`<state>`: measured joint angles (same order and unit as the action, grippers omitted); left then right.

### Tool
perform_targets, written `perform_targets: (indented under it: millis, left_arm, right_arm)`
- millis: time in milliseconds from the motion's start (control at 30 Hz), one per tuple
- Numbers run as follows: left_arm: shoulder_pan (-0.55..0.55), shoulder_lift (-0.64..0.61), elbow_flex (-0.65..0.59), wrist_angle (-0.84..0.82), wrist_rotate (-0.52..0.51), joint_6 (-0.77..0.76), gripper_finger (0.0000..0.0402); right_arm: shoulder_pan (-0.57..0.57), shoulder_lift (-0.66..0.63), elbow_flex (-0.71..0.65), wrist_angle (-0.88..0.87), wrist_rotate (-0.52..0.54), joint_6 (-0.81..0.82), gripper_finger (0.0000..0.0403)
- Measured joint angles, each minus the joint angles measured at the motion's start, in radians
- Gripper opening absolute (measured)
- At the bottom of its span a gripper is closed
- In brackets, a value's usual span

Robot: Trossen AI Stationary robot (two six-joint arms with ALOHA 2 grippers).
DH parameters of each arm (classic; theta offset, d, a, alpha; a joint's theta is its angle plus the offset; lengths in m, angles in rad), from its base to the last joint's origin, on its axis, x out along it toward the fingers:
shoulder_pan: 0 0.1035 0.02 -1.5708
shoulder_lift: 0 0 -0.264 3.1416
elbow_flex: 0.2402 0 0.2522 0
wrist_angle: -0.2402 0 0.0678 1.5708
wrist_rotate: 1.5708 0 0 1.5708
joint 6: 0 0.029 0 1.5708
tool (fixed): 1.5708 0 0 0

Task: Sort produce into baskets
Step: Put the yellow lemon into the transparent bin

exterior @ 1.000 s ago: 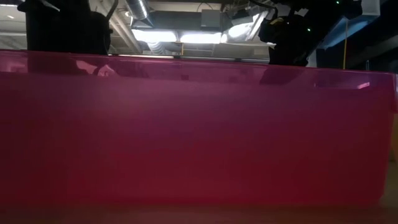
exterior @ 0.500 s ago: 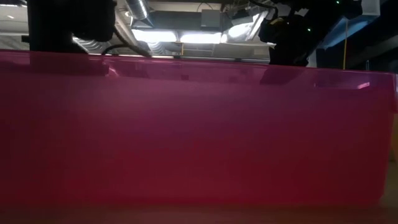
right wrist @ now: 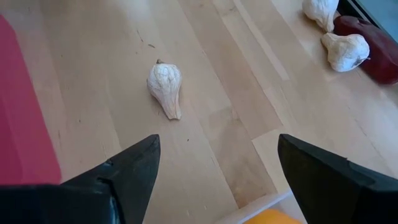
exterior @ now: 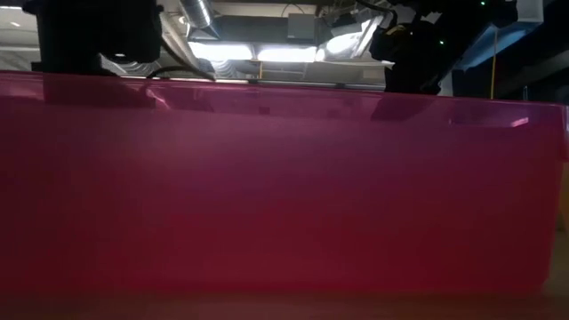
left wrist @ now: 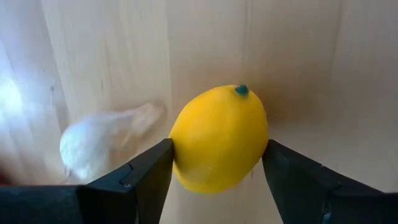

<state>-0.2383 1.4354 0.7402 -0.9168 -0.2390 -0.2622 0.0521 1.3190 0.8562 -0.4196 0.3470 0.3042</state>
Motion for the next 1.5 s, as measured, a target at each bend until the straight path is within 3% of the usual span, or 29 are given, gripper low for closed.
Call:
perform_targets:
  millis: [333, 667, 900, 1100, 1333, 1500]
  left_arm:
    - [0.002, 0.002, -0.048, 0.184, 0.022, -0.007, 0.0236]
    - [-0.005, -0.005, -0.007, 0.199, 0.048, -0.025, 0.0194]
    - [-0.019, -0.111, 0.049, 0.261, -0.056, -0.016, 0.0200]
    - [-0.003, -0.184, 0.052, 0.557, -0.131, 0.069, 0.0200]
    - [0.019, -0.168, 0.053, 0.914, -0.137, 0.216, 0.0205]
    - [0.031, -0.136, 0.054, 1.028, -0.133, 0.238, 0.0206]
  right_arm:
    - [0.000, 0.000, 0.000, -0.003, -0.027, 0.005, 0.0319]
    - [0.000, -0.005, 0.000, -0.003, -0.027, 0.009, 0.0319]
    - [0.001, -0.097, 0.000, 0.018, -0.059, -0.003, 0.0319]
    - [0.001, -0.119, 0.000, 0.205, -0.159, -0.048, 0.0319]
    - [0.001, -0.032, 0.000, 0.514, -0.276, -0.125, 0.0319]
    - [0.001, 0.051, 0.000, 0.712, -0.354, -0.148, 0.0319]
